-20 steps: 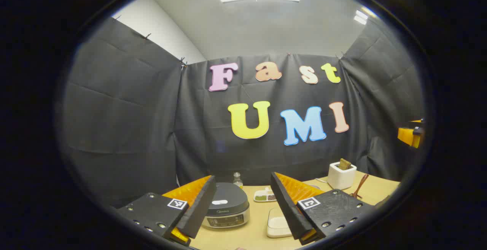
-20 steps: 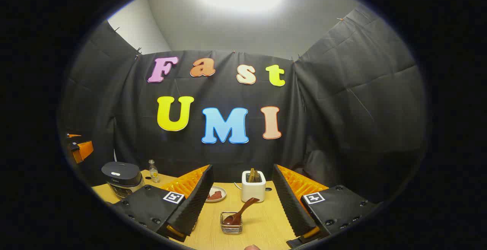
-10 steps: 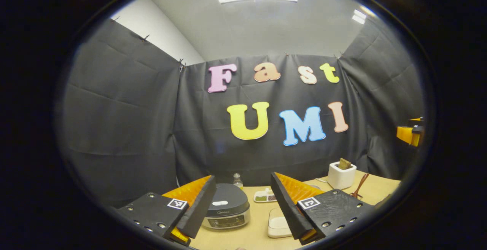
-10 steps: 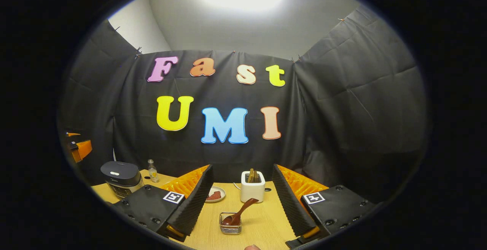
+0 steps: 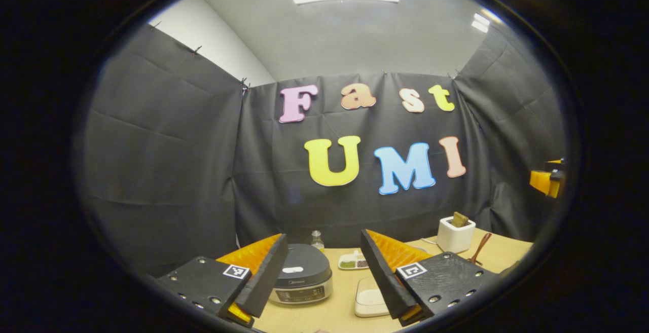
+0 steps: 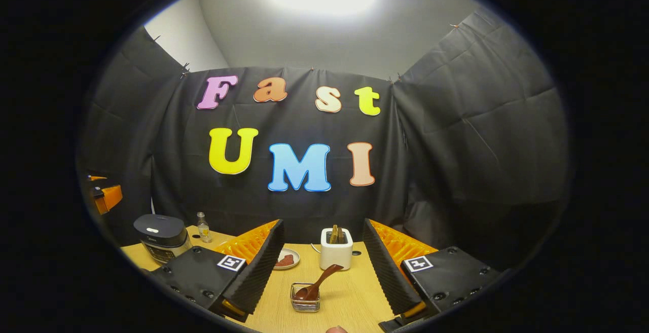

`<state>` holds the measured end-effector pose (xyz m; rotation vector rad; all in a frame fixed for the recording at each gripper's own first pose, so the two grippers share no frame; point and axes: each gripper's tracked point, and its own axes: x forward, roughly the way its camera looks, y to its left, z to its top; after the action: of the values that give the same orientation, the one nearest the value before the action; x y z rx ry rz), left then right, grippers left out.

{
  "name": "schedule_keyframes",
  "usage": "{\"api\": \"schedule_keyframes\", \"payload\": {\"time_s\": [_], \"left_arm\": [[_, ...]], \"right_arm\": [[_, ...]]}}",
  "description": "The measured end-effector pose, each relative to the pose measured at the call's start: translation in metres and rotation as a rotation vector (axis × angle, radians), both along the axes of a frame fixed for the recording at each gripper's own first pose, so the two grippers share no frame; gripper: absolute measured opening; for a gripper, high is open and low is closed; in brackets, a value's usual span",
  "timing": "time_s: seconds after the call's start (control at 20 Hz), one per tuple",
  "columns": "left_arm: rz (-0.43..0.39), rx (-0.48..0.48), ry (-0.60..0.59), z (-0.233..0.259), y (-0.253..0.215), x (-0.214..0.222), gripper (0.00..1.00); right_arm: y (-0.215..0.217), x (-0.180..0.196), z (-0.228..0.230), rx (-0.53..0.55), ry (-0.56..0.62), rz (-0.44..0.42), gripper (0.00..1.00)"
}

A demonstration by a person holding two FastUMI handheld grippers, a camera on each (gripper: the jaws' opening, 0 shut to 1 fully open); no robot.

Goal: Close the left gripper, press the button to open the rice cooker; take a wooden spoon from the chopstick holder with the right hand, scoop a spoonful of rice and pour it into the rice cooker, then put the wooden spoon back into the chopstick holder.

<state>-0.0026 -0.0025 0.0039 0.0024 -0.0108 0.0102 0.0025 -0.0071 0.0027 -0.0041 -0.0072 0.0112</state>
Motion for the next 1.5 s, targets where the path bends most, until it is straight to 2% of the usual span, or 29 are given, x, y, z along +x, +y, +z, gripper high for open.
{"api": "schedule_keyframes", "payload": {"time_s": [0.4,0.6,0.75,0.9,0.95,1.1,1.15,1.2,1.3,1.4,1.45,1.5], "left_arm": [[0.018,0.008,0.002,0.001,-0.011,0.002,0.89],[0.054,-0.004,0.008,0.001,-0.013,0.004,0.88],[0.075,0.026,0.005,0.001,-0.012,0.005,0.88],[0.074,0.032,0.004,0.003,-0.01,0.012,0.7],[0.067,0.026,0.005,0.002,-0.008,0.016,0.7],[0.063,0.002,0.016,-0.004,0.002,0.033,0.48],[0.073,0.0,0.014,-0.005,0.009,0.041,0.45],[0.053,-0.005,0.021,-0.01,0.008,0.05,0.39],[0.033,-0.01,0.026,-0.014,0.016,0.062,0.34],[0.05,-0.005,0.016,-0.018,0.033,0.077,0.12],[0.045,-0.008,0.018,-0.023,0.035,0.081,0.16],[0.032,-0.016,0.025,-0.029,0.036,0.087,0.04]], "right_arm": [[-0.013,0.007,-0.009,-0.003,-0.001,0.035,0.98],[-0.02,0.013,-0.015,0.009,-0.002,0.076,0.98],[-0.024,0.018,-0.019,0.021,0.002,0.107,0.98],[-0.031,0.023,-0.022,0.019,0.008,0.108,0.98],[-0.031,0.024,-0.02,0.025,0.003,0.106,0.96],[-0.029,0.03,-0.02,0.025,-0.004,0.088,0.97],[-0.029,0.032,-0.02,0.023,-0.004,0.075,0.96],[-0.028,0.033,-0.02,0.027,-0.002,0.061,0.97],[-0.021,0.034,-0.017,0.041,-0.007,0.047,0.97],[-0.018,0.037,-0.018,0.033,-0.007,0.026,0.97],[-0.014,0.039,-0.02,0.035,-0.003,0.019,0.97],[-0.009,0.042,-0.019,0.04,-0.002,0.014,0.97]]}}
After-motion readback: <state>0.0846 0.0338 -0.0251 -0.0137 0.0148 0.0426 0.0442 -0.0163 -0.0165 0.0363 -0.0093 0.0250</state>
